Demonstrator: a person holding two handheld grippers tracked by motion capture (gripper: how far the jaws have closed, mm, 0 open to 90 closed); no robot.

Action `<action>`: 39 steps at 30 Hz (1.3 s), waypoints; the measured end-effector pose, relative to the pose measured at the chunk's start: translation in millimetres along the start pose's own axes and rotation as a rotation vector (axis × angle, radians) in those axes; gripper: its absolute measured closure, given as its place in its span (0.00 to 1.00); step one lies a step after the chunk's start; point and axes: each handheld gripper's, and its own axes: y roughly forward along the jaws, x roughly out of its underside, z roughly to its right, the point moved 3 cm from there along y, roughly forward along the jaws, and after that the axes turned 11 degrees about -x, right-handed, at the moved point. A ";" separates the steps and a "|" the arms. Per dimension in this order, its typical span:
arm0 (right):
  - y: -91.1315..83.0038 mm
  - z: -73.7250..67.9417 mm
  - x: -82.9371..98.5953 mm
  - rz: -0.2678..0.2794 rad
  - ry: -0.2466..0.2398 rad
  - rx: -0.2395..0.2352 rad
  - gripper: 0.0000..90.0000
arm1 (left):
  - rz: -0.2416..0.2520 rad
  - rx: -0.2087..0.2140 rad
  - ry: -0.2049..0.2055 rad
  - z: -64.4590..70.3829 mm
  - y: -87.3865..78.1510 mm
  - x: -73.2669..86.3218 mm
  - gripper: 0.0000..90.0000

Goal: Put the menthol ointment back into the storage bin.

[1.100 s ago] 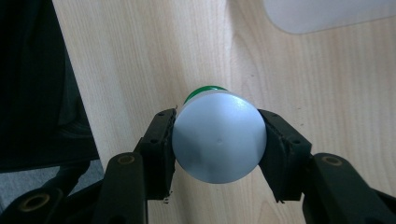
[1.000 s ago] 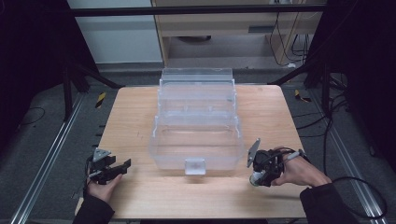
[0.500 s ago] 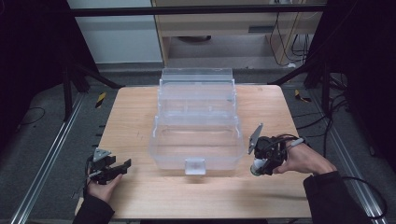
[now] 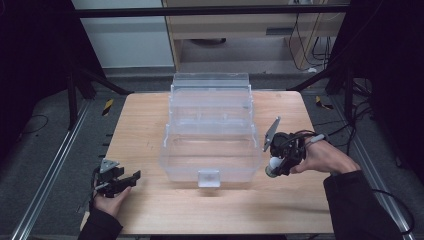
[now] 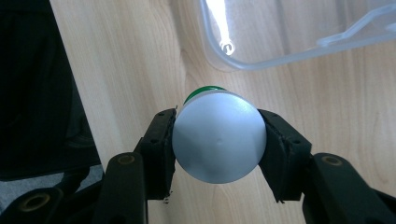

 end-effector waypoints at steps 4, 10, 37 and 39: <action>-7.2 2.3 -7.6 -0.002 -0.003 0.006 0.56 | 0.001 0.001 0.000 -0.1 0.3 -0.1 0.33; -13.4 6.2 -16.3 0.004 -0.006 0.013 0.56 | 0.004 -0.001 -0.002 -0.5 0.1 -0.3 0.33; -4.6 33.6 -62.8 0.018 -0.044 0.003 0.56 | 0.006 0.001 -0.001 -0.5 0.7 -0.8 0.34; -0.7 35.9 -64.9 0.014 -0.046 0.005 0.56 | 0.006 0.001 0.000 -0.6 0.7 -0.8 0.34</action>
